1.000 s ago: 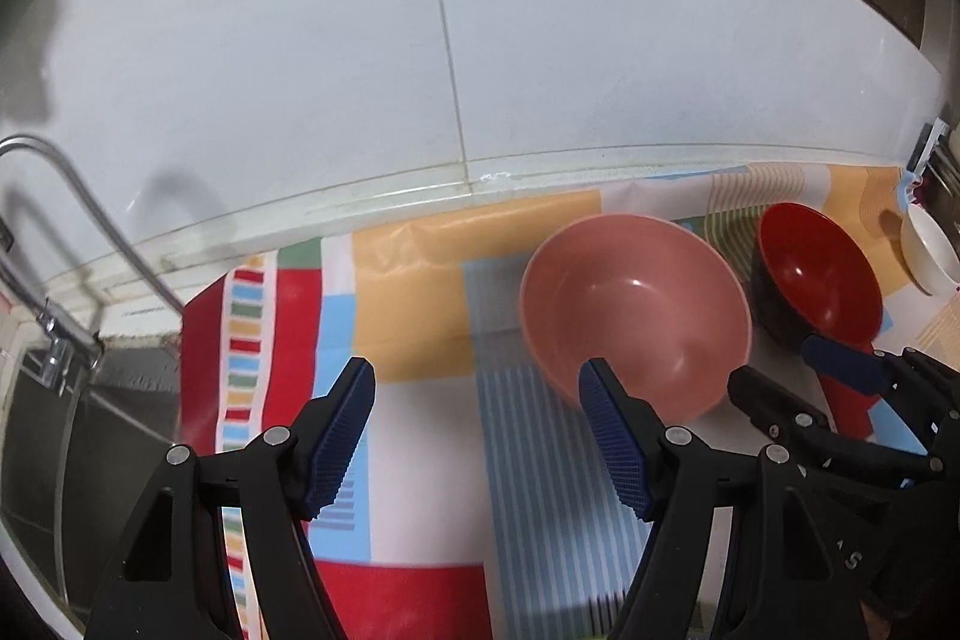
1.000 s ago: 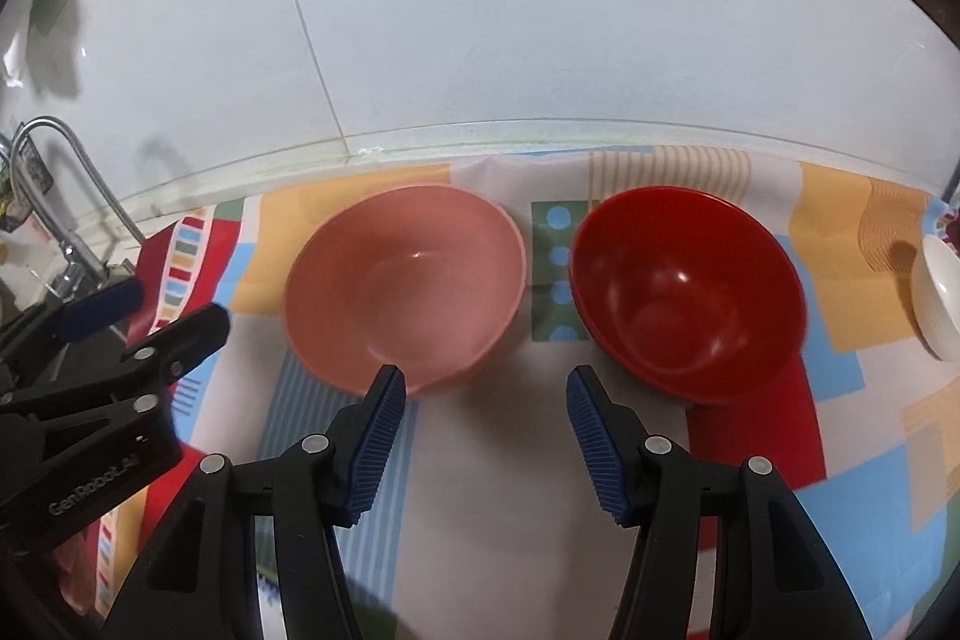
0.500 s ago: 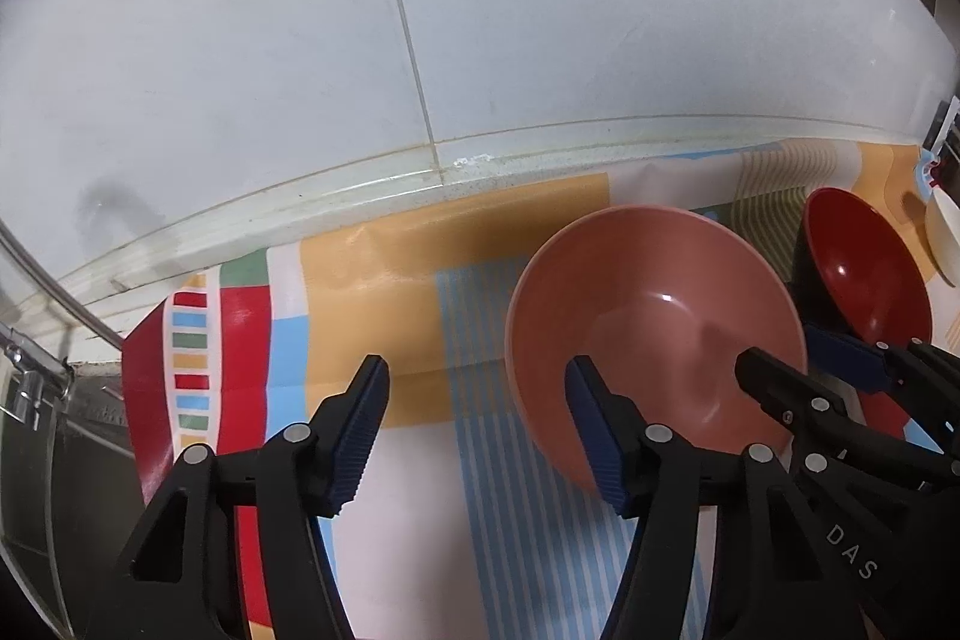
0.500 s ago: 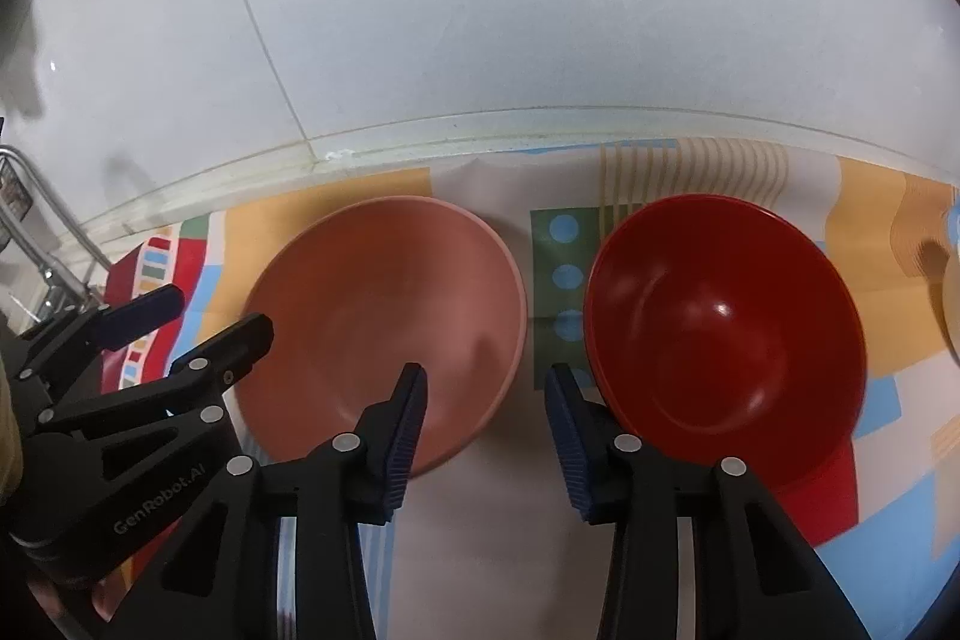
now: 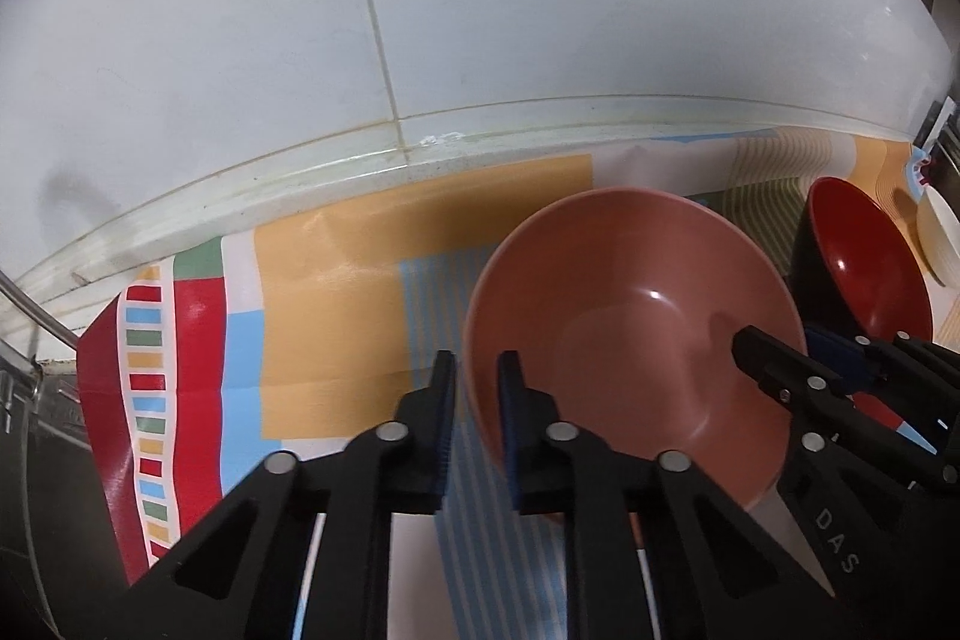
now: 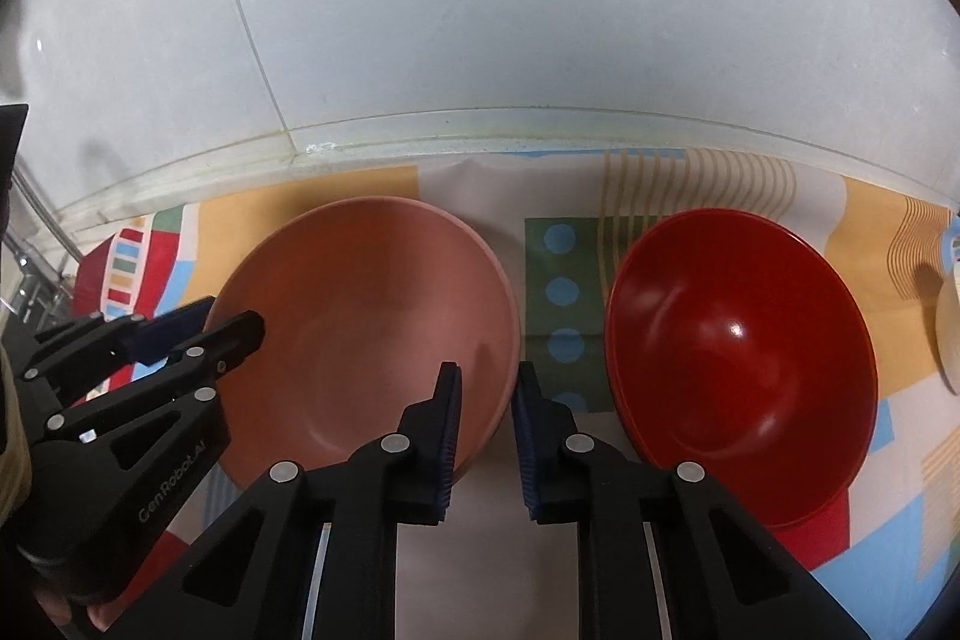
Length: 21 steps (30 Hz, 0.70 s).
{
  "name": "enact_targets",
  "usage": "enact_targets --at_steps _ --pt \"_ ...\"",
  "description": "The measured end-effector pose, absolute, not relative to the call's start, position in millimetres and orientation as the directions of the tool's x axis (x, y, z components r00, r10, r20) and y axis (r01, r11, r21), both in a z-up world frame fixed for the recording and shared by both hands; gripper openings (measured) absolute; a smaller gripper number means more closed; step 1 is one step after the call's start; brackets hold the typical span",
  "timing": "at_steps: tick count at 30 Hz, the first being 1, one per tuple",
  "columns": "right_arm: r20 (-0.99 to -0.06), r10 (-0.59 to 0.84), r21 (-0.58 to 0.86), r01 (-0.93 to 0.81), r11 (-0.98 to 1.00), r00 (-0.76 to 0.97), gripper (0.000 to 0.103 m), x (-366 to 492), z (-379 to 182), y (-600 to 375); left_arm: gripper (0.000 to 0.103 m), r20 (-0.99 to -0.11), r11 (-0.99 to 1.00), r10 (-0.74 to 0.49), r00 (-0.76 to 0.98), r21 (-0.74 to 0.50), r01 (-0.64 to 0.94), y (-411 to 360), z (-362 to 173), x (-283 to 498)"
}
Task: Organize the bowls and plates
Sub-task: 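Close both grippers on the rim of the pink bowl, then lift the pink bowl with both grippers and carry it toward the plate stack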
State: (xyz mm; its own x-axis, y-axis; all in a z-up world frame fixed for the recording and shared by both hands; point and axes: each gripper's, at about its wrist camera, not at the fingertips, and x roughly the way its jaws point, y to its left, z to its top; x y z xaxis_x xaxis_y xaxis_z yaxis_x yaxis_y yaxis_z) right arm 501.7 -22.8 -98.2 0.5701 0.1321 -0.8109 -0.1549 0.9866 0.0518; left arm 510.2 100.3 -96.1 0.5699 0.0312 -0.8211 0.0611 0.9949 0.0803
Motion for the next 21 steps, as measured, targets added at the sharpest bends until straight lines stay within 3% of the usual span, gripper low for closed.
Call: enact_targets --at_steps 8,21 --pt "-0.809 0.134 0.056 -0.153 0.987 0.572 0.012 501 -94 -25 0.010 -0.808 0.997 0.028 0.589 0.068 0.046 101 -86 499" --pt "-0.793 0.159 0.069 -0.173 0.982 0.588 0.012 477 -69 -26 0.010 -0.791 0.999 -0.009 0.612 0.017 0.037 101 -62 462"
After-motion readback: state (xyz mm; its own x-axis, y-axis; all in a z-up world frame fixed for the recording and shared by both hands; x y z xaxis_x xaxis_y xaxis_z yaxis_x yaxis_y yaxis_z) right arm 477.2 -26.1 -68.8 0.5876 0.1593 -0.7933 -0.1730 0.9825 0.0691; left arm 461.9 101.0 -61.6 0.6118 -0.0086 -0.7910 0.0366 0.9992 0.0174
